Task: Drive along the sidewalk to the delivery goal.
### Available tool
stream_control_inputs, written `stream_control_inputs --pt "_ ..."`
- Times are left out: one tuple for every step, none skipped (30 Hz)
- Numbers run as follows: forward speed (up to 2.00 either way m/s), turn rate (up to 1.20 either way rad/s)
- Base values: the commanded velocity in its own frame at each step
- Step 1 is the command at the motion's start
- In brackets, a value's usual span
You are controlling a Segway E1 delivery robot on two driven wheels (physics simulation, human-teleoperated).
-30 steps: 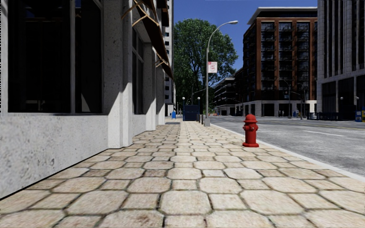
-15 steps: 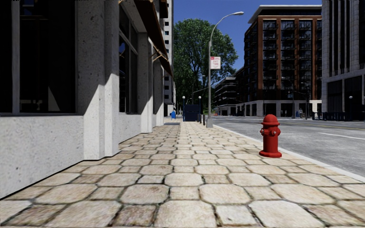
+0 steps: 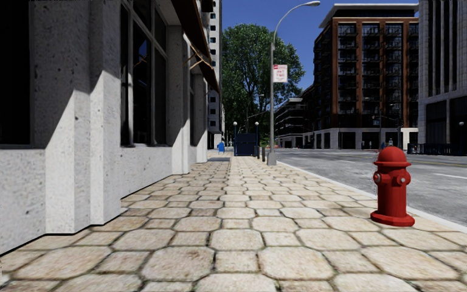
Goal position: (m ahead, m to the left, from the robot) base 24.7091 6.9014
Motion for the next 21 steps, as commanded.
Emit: stream_control_inputs --pt "2.00 0.00" --pt "2.00 0.00" --pt "2.00 0.00" --pt "2.00 0.00" --pt "2.00 0.00" --pt "2.00 0.00" --pt "2.00 0.00" --pt "2.00 0.00" --pt "2.00 0.00" --pt "2.00 0.00" --pt "2.00 0.00" --pt "2.00 0.00" --pt "2.00 0.00" --pt "2.00 0.00" --pt "2.00 0.00" --pt "2.00 0.00" --pt "2.00 0.00" --pt "2.00 0.00" --pt "2.00 0.00" --pt "2.00 0.00" --pt "2.00 0.00"
